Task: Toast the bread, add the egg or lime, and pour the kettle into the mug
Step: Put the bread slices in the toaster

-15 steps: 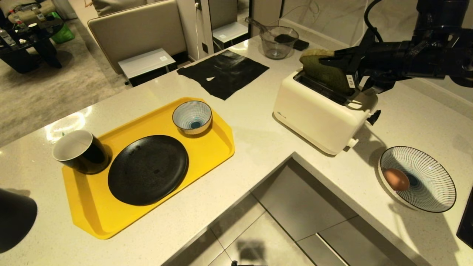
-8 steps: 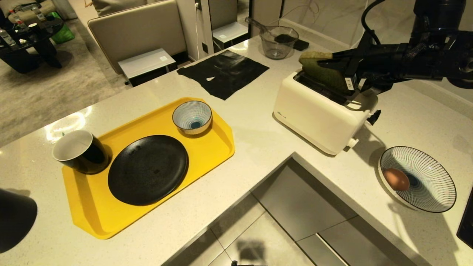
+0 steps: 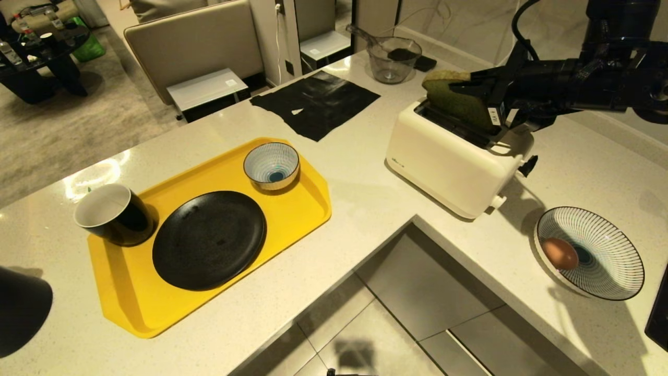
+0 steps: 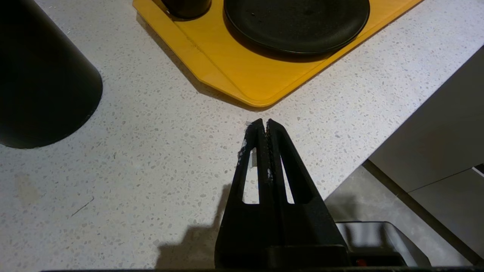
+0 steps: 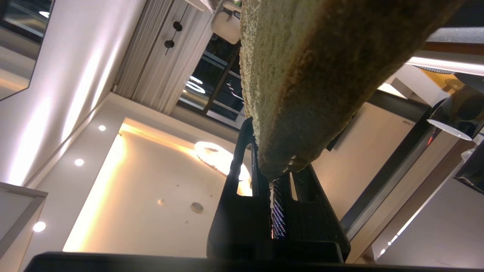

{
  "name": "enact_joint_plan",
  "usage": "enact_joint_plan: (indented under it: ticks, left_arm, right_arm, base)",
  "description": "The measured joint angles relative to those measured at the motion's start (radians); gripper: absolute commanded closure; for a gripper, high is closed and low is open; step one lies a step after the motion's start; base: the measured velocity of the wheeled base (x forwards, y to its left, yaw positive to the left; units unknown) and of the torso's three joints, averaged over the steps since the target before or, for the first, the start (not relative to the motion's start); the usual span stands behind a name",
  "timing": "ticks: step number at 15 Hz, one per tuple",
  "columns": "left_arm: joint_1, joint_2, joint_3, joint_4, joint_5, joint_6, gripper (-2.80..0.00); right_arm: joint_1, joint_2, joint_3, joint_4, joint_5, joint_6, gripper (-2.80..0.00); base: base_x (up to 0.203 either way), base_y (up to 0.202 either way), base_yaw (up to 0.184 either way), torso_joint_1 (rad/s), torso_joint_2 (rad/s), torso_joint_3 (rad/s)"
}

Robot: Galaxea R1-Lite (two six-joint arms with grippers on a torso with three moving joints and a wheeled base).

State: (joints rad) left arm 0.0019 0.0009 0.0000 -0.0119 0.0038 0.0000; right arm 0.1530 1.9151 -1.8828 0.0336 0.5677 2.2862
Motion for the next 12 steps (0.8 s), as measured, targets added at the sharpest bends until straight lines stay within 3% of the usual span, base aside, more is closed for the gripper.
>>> enact_joint_plan:
  ticks: [5,6,12]
  left_arm:
    - [-0.001,0.0,0.0,0.0,0.0,0.0,0.0]
    - [0.0,0.0,0.0,0.0,0.0,0.0,0.0]
    - [-0.001,0.0,0.0,0.0,0.0,0.0,0.0]
  right_arm:
    - [0.0,0.0,-0.004,-0.001,-0.003,-0.003,0.0]
    - [0.0,0.0,-0.006,-0.001,-0.004,-0.003,-2.8]
    - [-0.001,-0.004,-0.003,0.0,0.004,-0.006,-2.8]
  base:
    - [0.0,0.0,0.0,0.0,0.0,0.0]
    - [0.0,0.0,0.0,0.0,0.0,0.0]
    - [0.0,0.0,0.0,0.0,0.0,0.0]
